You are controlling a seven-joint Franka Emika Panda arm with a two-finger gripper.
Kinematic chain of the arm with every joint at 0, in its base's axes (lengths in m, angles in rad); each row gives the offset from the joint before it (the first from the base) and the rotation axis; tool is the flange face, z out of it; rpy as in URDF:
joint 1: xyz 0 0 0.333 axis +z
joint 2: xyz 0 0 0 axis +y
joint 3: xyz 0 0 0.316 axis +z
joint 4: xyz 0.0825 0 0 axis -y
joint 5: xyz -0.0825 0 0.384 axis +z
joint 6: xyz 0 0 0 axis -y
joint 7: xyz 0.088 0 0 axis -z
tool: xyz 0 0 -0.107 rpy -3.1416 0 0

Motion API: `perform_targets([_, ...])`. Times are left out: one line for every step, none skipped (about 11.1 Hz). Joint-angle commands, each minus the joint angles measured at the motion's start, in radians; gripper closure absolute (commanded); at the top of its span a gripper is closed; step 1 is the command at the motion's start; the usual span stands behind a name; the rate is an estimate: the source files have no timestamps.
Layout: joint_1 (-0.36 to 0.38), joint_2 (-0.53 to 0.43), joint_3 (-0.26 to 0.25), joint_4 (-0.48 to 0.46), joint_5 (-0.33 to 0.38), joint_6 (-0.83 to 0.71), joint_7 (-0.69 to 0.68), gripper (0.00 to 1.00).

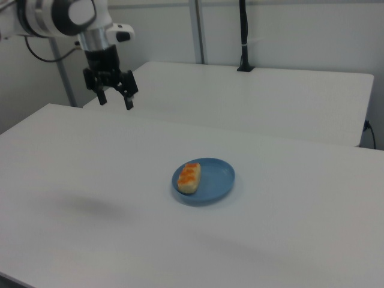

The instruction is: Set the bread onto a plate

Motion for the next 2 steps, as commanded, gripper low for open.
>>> perform_targets([-0.02,-0.119,-0.018,-0.087,-0.001,-0.053,0.012,0.0])
perform_targets([-0.026,-0.12,-0.02,-0.083,0.0,-0.053,0.012,0.0])
